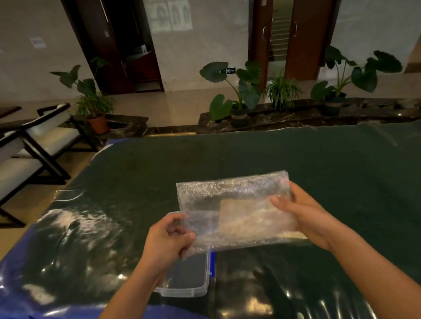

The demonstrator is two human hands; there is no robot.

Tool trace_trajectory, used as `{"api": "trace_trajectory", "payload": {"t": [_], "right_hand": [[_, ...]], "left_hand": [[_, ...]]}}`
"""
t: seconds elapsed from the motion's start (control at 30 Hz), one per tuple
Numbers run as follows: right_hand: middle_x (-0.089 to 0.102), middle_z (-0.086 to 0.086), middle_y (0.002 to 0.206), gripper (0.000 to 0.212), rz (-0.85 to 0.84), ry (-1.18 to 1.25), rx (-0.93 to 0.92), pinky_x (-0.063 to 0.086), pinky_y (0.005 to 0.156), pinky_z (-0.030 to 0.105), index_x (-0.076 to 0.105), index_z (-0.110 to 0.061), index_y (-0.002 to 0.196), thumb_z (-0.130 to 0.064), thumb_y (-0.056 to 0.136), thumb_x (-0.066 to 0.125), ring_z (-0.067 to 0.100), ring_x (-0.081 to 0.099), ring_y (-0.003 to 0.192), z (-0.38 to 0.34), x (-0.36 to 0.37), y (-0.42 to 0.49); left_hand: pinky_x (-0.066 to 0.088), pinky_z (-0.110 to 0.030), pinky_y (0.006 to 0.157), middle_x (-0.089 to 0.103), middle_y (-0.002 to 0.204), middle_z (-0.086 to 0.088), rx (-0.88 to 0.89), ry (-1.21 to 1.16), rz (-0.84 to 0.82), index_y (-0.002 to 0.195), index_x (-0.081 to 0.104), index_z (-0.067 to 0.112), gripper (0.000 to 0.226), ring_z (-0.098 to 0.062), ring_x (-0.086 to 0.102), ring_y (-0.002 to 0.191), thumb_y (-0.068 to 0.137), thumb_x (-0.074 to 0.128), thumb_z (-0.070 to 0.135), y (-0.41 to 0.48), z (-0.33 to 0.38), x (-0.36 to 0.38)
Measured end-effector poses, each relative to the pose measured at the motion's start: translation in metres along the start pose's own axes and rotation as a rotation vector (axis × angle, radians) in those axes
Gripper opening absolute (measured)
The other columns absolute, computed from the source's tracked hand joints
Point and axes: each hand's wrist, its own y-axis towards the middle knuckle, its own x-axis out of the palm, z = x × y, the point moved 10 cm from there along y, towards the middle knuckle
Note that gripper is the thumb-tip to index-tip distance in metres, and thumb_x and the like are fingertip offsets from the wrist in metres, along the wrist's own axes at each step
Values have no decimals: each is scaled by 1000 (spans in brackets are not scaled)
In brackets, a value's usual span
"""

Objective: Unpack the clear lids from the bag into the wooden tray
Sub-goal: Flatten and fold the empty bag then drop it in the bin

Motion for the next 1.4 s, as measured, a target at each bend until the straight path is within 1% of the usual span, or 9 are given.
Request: {"api": "trace_trajectory", "payload": {"t": [0.2,0.3,0.43,0.53,0.6,0.8,0.97,1.13,1.4], "right_hand": [[77,15,81,68,-32,-193,117,56,51,30,55,-16,126,17,70,77,32,76,85,16,-7,-5],[75,23,83,59,-12,-289,54,57,51,31,59,-11,116,20,69,76,29,74,70,3,-10,-2],[76,17,82,54,-107,-478,59,56,51,32,63,-11,110,20,66,73,26,72,67,-10,4,1],[76,16,83,54,-186,-622,54,55,50,32,63,-14,110,18,67,72,24,72,67,-22,24,4],[77,12,85,57,-191,-664,17,55,52,34,62,-21,113,14,68,73,23,72,69,-32,34,8],[74,2,118,109,63,7,-21,51,98,51,38,-37,144,-54,51,92,22,68,111,-24,16,5],[74,3,113,70,79,12,76,58,85,38,52,-27,129,-24,68,86,20,71,104,29,59,-5],[75,9,85,20,163,116,91,58,69,31,70,0,104,4,85,70,17,71,72,31,41,-6],[77,11,107,30,-42,85,84,58,79,37,69,-12,113,-4,84,73,23,73,89,19,52,-7]], "left_hand": [[57,-47,69,72,93,-23,-91,-138,19,135,56,11,61,-36,67,79,82,74,-13,0,-22,-14],[62,-54,85,67,123,-18,-100,-119,3,150,40,25,87,-33,72,103,79,81,-3,5,-25,-18],[40,-40,113,33,158,7,172,222,95,159,23,39,109,-11,38,139,74,90,28,15,27,-39],[42,-25,104,49,139,17,245,699,-270,153,39,37,99,-4,51,123,69,88,48,14,51,7],[59,-33,88,72,112,8,221,687,-404,131,64,27,63,-10,71,95,73,89,30,8,50,30],[66,-37,69,81,82,-5,78,194,-71,110,72,22,38,-19,79,73,79,85,5,8,23,14],[62,-30,63,81,77,-3,89,79,-25,111,70,22,40,-17,78,69,78,86,6,4,15,24],[62,-53,84,80,101,-16,-97,-178,-157,118,70,10,42,-37,76,91,78,83,11,-1,-1,24],[57,-34,58,67,79,-12,-62,-152,-165,106,75,27,33,-21,62,65,98,60,-1,4,7,15]]}}
